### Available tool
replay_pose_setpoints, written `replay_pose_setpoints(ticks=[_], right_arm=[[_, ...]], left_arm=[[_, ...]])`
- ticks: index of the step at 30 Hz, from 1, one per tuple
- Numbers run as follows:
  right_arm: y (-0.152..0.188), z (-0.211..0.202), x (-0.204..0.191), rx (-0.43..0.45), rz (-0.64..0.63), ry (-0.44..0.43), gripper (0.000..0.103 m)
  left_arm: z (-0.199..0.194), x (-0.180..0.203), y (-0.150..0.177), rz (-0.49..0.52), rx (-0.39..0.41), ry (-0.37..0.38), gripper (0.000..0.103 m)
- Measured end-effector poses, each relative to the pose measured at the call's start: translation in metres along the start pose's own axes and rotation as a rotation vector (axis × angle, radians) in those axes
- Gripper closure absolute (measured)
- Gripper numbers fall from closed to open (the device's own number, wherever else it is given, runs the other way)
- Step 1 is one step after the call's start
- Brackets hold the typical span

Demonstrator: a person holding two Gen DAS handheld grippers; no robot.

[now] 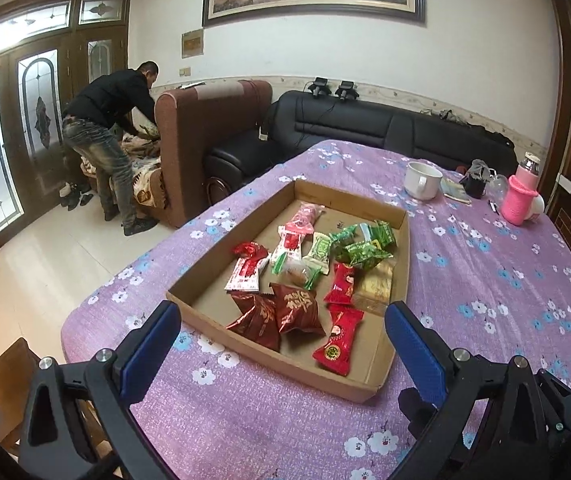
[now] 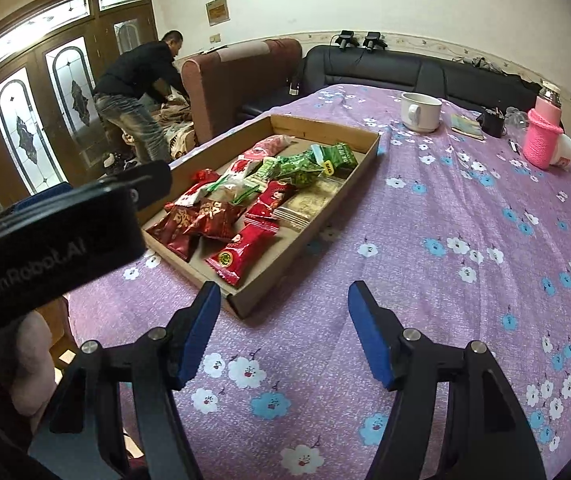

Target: Organize snacks

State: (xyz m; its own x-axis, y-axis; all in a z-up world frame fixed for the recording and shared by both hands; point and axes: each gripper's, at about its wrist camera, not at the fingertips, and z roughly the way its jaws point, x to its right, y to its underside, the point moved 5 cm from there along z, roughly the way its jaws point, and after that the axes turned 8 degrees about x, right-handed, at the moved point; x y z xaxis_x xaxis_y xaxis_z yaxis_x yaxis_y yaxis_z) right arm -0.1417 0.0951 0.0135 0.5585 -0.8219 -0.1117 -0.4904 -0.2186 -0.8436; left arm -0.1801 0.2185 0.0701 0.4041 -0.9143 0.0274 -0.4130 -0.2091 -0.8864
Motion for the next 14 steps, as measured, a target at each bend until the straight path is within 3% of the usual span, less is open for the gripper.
replay_pose_setpoints(ticks=[14], right_arm=[[0.000, 0.003, 0.009, -0.012, 0.042, 0.006, 0.035]], left_arm=[[0.000, 0.019, 0.003, 0.062, -0.016, 0.015, 0.001]])
